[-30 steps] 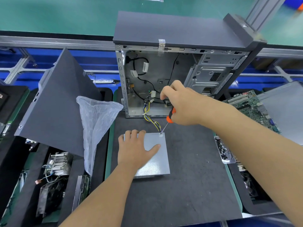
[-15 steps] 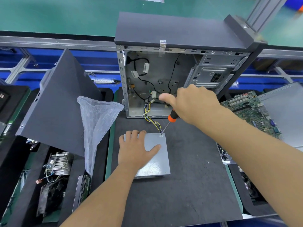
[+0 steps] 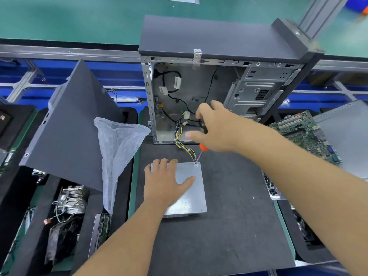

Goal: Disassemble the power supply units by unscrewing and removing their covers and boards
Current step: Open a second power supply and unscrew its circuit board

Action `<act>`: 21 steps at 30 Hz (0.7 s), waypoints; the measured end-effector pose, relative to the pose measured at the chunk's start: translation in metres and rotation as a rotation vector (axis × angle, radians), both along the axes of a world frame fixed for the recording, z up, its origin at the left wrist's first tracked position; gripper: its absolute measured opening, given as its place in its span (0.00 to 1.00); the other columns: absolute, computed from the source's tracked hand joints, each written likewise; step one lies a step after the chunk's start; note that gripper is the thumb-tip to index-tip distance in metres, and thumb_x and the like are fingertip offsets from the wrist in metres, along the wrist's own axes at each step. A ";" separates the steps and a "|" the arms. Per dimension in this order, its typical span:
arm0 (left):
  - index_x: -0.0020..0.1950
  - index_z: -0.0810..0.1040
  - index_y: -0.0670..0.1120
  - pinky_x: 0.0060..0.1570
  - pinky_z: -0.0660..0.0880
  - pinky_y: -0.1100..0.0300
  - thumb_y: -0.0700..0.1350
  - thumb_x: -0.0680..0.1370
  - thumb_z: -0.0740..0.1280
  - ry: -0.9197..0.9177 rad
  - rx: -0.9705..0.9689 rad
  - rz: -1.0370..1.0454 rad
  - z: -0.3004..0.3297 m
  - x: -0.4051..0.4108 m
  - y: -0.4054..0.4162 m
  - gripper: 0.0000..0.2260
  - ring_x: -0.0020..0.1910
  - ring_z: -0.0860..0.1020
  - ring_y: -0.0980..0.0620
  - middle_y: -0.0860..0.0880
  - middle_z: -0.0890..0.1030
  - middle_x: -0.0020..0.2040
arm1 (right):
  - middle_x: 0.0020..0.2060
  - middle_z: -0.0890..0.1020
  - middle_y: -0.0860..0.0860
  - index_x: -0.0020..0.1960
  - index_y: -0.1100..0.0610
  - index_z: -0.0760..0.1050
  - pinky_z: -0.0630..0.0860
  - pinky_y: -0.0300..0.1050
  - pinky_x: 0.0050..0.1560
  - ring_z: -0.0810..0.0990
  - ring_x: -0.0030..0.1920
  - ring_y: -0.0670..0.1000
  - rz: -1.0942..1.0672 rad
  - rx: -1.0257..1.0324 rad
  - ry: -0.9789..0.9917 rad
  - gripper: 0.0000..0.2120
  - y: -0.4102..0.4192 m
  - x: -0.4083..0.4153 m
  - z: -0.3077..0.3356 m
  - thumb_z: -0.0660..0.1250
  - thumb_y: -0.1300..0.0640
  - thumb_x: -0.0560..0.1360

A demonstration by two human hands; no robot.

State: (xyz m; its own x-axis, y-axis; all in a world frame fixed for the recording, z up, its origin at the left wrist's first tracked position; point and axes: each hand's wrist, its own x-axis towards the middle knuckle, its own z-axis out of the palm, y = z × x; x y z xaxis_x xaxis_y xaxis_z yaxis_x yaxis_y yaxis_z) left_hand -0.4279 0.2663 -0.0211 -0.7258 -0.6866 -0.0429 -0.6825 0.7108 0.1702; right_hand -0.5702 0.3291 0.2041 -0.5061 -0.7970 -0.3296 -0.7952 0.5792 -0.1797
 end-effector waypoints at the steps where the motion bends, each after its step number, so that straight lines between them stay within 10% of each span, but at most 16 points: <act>1: 0.69 0.70 0.54 0.66 0.62 0.47 0.77 0.71 0.46 0.001 0.000 0.000 0.000 0.000 0.000 0.38 0.62 0.67 0.48 0.53 0.73 0.61 | 0.47 0.67 0.53 0.64 0.54 0.64 0.64 0.48 0.37 0.67 0.42 0.57 0.012 0.062 0.157 0.24 0.000 0.002 -0.001 0.58 0.37 0.79; 6: 0.69 0.69 0.54 0.67 0.61 0.47 0.77 0.71 0.47 0.007 0.003 0.003 0.000 0.000 0.000 0.38 0.62 0.66 0.48 0.54 0.72 0.60 | 0.35 0.60 0.51 0.62 0.60 0.67 0.61 0.49 0.36 0.75 0.49 0.61 0.020 0.124 0.376 0.18 -0.003 0.000 0.000 0.54 0.46 0.84; 10: 0.70 0.69 0.54 0.67 0.61 0.48 0.77 0.72 0.46 0.002 0.005 0.001 0.000 0.000 0.000 0.38 0.62 0.66 0.48 0.54 0.72 0.61 | 0.36 0.63 0.53 0.54 0.58 0.60 0.61 0.46 0.32 0.64 0.32 0.52 0.011 0.075 0.264 0.08 -0.005 0.001 0.001 0.58 0.55 0.82; 15: 0.70 0.69 0.54 0.67 0.61 0.47 0.77 0.71 0.45 -0.009 -0.001 -0.004 0.001 0.000 0.000 0.38 0.62 0.66 0.48 0.53 0.72 0.61 | 0.57 0.72 0.58 0.69 0.57 0.60 0.77 0.55 0.47 0.76 0.48 0.61 0.098 0.143 0.163 0.25 -0.005 -0.006 0.010 0.68 0.60 0.77; 21: 0.70 0.68 0.54 0.67 0.61 0.47 0.77 0.71 0.45 -0.010 0.000 -0.006 0.001 0.000 0.000 0.38 0.62 0.66 0.48 0.53 0.72 0.62 | 0.46 0.70 0.55 0.67 0.55 0.64 0.72 0.49 0.36 0.75 0.45 0.60 0.102 0.143 0.130 0.25 -0.003 -0.009 0.014 0.71 0.52 0.76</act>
State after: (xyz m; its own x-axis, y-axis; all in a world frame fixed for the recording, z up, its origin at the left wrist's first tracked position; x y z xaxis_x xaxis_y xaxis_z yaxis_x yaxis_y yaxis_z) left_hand -0.4278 0.2665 -0.0202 -0.7295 -0.6822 -0.0501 -0.6798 0.7150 0.1633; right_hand -0.5787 0.3259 0.2177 -0.4709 -0.7962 -0.3799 -0.8621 0.5067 0.0067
